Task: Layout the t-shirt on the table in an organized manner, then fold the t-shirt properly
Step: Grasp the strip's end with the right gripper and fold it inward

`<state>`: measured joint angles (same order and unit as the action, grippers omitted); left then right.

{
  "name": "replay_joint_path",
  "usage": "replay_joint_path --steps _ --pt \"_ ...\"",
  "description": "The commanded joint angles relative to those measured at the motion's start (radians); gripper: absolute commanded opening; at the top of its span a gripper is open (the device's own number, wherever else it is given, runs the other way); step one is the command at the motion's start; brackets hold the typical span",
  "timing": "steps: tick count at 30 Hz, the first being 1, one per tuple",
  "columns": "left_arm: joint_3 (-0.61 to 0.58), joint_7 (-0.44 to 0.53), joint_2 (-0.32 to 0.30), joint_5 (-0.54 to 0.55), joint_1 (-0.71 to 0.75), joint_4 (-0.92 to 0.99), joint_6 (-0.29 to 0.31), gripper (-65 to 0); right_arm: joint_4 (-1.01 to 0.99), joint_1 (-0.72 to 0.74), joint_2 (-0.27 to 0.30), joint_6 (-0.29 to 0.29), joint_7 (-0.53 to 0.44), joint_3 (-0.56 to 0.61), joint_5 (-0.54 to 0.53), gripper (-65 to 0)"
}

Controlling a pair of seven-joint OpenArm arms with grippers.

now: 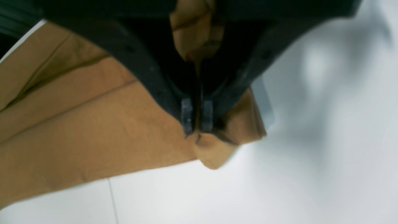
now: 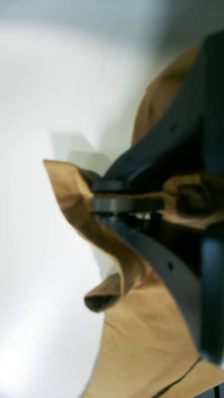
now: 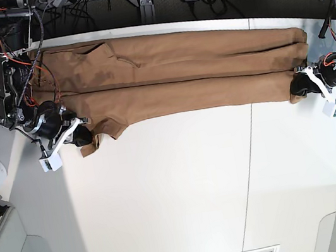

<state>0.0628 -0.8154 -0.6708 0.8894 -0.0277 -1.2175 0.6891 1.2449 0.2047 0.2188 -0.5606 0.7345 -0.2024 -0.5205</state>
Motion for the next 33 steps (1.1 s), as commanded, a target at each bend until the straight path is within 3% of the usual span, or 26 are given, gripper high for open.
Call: replay_joint_path --steps 1,5,9,12,26,30,31,33 --pt "0.010 0.011 -0.025 0.012 -0.014 -0.014 0.009 -65.0 0.031 0.016 0.011 -0.005 0.008 -0.003 -0.011 -65.0" --pt "0.010 -0.028 -0.027 0.040 -0.014 -0.014 0.009 -65.0 0.117 -0.012 0.014 -0.012 0.111 -0.016 -0.076 -65.0" --pt "0.010 -0.179 -0.034 0.192 -0.014 -0.014 0.009 -65.0 0.290 -0.134 0.014 -0.020 0.123 -0.044 -0.137 -65.0" --pt "0.010 -0.243 -0.041 0.282 -0.014 -0.014 0.009 -59.8 0.424 -0.233 0.014 -0.020 0.124 -0.067 -0.142 -65.0" --pt "0.010 -0.293 -0.066 0.349 -0.013 -0.014 0.009 -58.3 0.795 -0.558 0.014 -0.020 0.153 -0.147 -0.187 -65.0" --pt "0.010 -0.293 -0.066 0.357 -0.013 -0.014 0.009 -53.1 0.813 -0.618 0.013 -0.019 0.161 -0.147 -0.174 -65.0" --pt "0.010 -0.293 -0.066 0.357 -0.013 -0.014 0.009 -52.1 0.812 -0.631 0.014 -0.018 0.161 -0.147 -0.169 -57.4" --pt "0.010 -0.292 -0.066 0.357 -0.013 -0.014 0.009 -51.5 0.812 -0.646 0.013 -0.011 0.160 -0.147 -0.164 -36.4"
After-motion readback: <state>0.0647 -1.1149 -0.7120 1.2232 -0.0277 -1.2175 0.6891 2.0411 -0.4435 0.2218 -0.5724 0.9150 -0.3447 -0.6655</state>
